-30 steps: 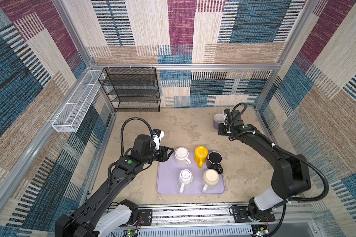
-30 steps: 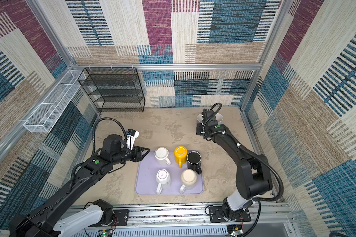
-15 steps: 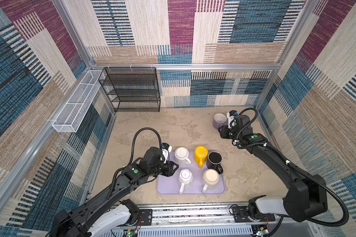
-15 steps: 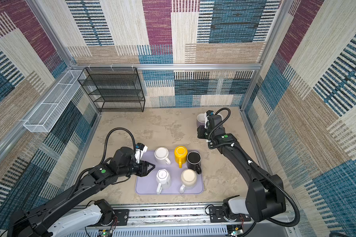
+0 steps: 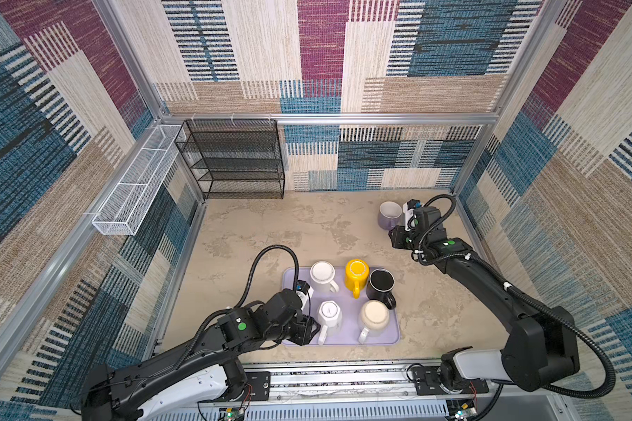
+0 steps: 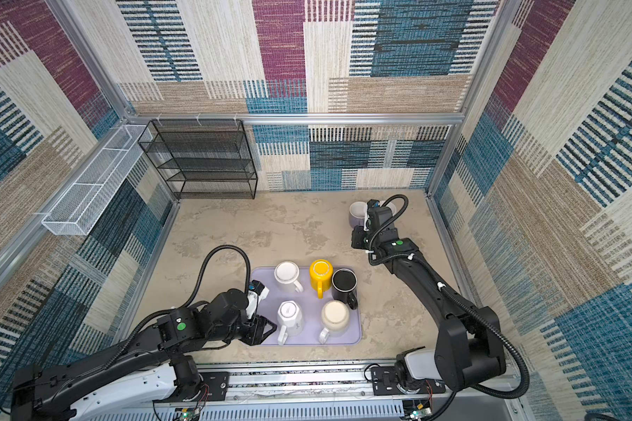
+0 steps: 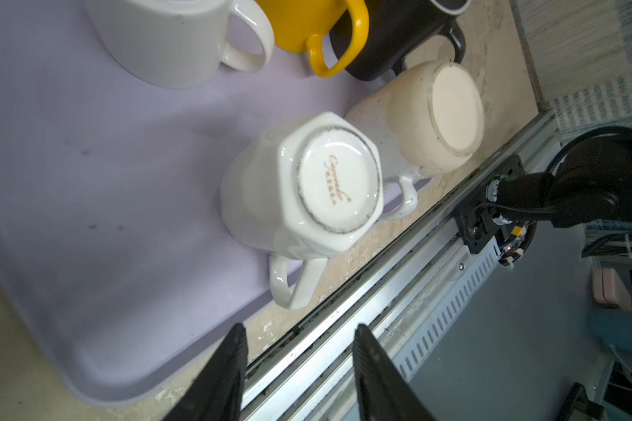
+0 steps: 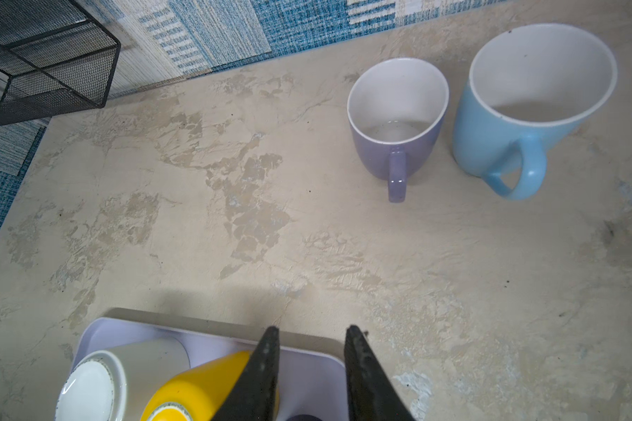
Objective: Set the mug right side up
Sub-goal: 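Move the left gripper over the upside-down white hexagonal mug nearest the robot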
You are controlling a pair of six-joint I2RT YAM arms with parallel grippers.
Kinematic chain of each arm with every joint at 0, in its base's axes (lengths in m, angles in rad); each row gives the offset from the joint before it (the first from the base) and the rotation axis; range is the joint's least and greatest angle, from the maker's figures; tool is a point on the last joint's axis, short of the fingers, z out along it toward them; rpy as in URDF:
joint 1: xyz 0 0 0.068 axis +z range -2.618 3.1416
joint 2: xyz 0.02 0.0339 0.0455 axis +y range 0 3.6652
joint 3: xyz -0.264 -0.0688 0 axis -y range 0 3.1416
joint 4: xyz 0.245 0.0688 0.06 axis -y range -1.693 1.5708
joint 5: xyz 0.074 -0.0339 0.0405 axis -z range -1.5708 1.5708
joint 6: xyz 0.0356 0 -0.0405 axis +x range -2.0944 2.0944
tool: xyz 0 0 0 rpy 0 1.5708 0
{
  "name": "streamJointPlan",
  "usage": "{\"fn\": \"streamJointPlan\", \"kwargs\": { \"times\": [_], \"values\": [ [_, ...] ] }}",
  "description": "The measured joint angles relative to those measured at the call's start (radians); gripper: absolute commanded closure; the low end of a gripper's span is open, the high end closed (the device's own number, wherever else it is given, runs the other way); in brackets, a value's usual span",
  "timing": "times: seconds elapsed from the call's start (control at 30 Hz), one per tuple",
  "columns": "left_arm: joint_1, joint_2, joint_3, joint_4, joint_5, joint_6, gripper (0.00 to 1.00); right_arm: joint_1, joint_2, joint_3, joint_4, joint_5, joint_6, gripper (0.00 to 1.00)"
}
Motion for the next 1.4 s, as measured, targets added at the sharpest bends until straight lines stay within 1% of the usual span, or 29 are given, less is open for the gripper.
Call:
{"fn": "streamJointPlan", "kwargs": {
  "times": [0.17,0.23,0.33,0.47,0.73,0.9,1.13,1.4],
  "values": [
    [-0.115,0.132,0.055,-0.003,-0.092,-0.054,0.54,0.0,-0.014,-0.004,0.003,0.001,0.0,0.66],
    [-0.146,0.179,0.078,-0.003,-0.126,-0.076,0.54,0.0,-0.015,-0.006,0.003,0.004,0.0,0.66],
    [-0.175,0.259,0.111,-0.005,-0.173,-0.109,0.54,-0.001,-0.016,-0.006,0.003,0.009,0.0,0.66],
    [-0.206,0.359,0.153,-0.007,-0.202,-0.129,0.54,-0.001,-0.022,-0.013,0.007,0.01,0.0,0.66],
    [-0.215,0.454,0.196,-0.023,-0.237,-0.169,0.55,-0.001,-0.026,-0.022,0.006,0.03,0.0,0.66],
    [-0.215,0.473,0.212,-0.054,-0.275,-0.176,0.59,-0.001,-0.022,-0.023,0.007,0.036,0.0,0.66],
    [-0.216,0.503,0.229,-0.075,-0.302,-0.19,0.63,-0.001,-0.004,-0.022,0.011,0.036,-0.001,0.66],
    [-0.216,0.539,0.24,-0.077,-0.316,-0.206,0.64,-0.001,0.003,-0.026,0.019,0.038,-0.001,0.66]
  ]
}}
